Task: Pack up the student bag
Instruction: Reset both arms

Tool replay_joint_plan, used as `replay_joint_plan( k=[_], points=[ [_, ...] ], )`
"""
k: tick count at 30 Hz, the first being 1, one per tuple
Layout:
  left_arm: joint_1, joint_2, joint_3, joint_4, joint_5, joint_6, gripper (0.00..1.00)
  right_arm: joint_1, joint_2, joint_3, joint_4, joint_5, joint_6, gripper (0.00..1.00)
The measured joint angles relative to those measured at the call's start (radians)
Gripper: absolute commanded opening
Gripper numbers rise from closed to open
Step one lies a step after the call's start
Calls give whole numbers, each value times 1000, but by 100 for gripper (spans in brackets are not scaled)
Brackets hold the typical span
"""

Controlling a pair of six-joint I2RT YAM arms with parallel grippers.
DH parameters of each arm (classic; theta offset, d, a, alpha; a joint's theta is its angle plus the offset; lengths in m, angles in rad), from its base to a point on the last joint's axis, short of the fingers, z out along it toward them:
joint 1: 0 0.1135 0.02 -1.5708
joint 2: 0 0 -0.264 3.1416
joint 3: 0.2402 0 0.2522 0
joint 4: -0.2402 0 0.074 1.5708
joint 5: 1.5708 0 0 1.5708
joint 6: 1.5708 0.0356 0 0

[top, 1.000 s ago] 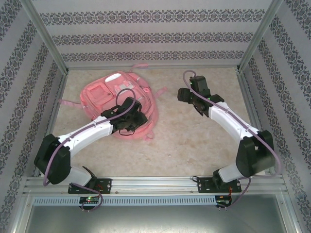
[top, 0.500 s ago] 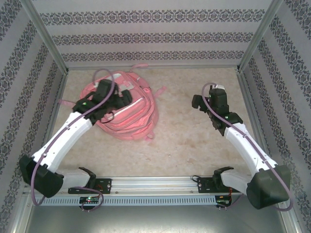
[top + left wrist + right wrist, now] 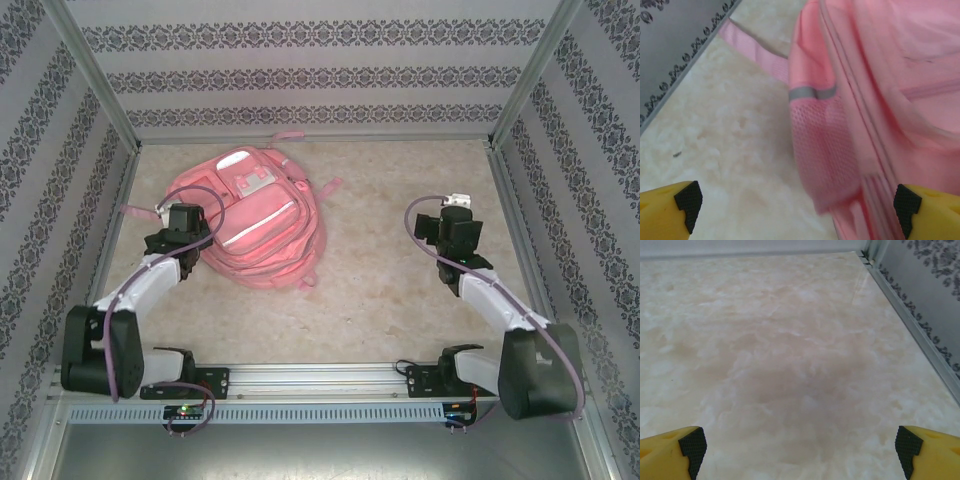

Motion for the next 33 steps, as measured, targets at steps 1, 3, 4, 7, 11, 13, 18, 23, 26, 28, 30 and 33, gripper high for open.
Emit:
replay_joint_plan(
  k=[1,3,4,7,11,13,18,23,26,28,30,33],
  points=[
    [3,16,-18,56,3,15,100,0,26,-2,34,-4,-11,98],
    [8,47,-70,195,21,53,100,-5,86,-12,122,-18,-32,98],
    [12,56,-92,249,29,67,100,-8,111,-19,163,-26,-40,98],
    [26,98,-155,437,67,105,100,-26,185,-47,281,-53,-49,98],
    [39,146,-181,599,134,150,100,-49,237,-127,433,-96,-53,98],
    [43,170,-194,678,192,182,100,-57,262,-154,508,-123,-55,98],
    [43,214,-235,829,294,219,100,-57,283,-165,591,-169,-56,98],
    [43,215,-237,851,320,239,100,-63,283,-165,625,-187,-55,98],
    [43,215,-237,854,326,246,100,-63,283,-165,635,-187,-56,98],
    [43,215,-238,855,327,249,100,-63,283,-165,640,-187,-56,98],
    [43,215,-237,855,327,250,100,-63,283,-165,643,-187,-56,98],
    [43,215,-237,855,327,253,100,-63,283,-165,646,-188,-55,98]
  ],
)
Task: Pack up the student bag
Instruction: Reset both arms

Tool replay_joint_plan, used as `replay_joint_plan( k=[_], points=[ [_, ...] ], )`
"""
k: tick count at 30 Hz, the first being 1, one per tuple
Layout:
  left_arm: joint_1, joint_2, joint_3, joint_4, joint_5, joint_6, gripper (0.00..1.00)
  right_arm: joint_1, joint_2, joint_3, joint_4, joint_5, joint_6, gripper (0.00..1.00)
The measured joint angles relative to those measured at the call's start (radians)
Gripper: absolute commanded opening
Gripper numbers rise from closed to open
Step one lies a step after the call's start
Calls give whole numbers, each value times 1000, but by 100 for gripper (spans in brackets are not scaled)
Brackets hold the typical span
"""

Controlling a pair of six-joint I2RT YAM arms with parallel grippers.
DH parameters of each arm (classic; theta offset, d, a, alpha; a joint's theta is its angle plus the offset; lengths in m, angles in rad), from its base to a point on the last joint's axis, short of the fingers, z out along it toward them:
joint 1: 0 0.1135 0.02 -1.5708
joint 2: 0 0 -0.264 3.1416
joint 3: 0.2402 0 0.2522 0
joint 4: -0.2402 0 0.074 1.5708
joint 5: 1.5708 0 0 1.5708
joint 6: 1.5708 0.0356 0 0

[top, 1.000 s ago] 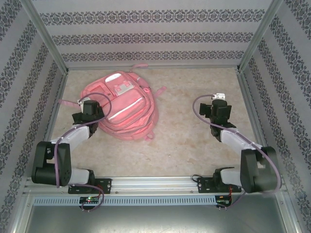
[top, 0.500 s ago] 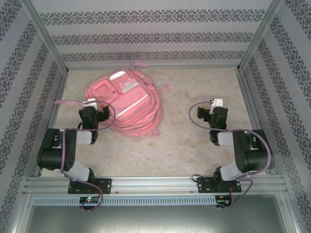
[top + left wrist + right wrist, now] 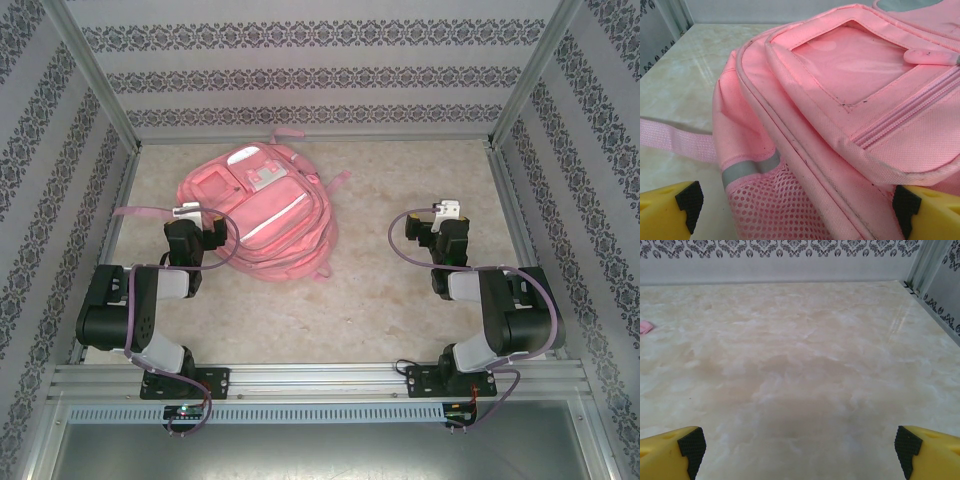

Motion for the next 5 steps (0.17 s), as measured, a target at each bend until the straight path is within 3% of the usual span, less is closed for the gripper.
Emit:
replay_joint_plan(
  k=[5],
  points=[
    [0,0,0,0,0,2,100,0,0,0,0,0,0,98]
  ],
)
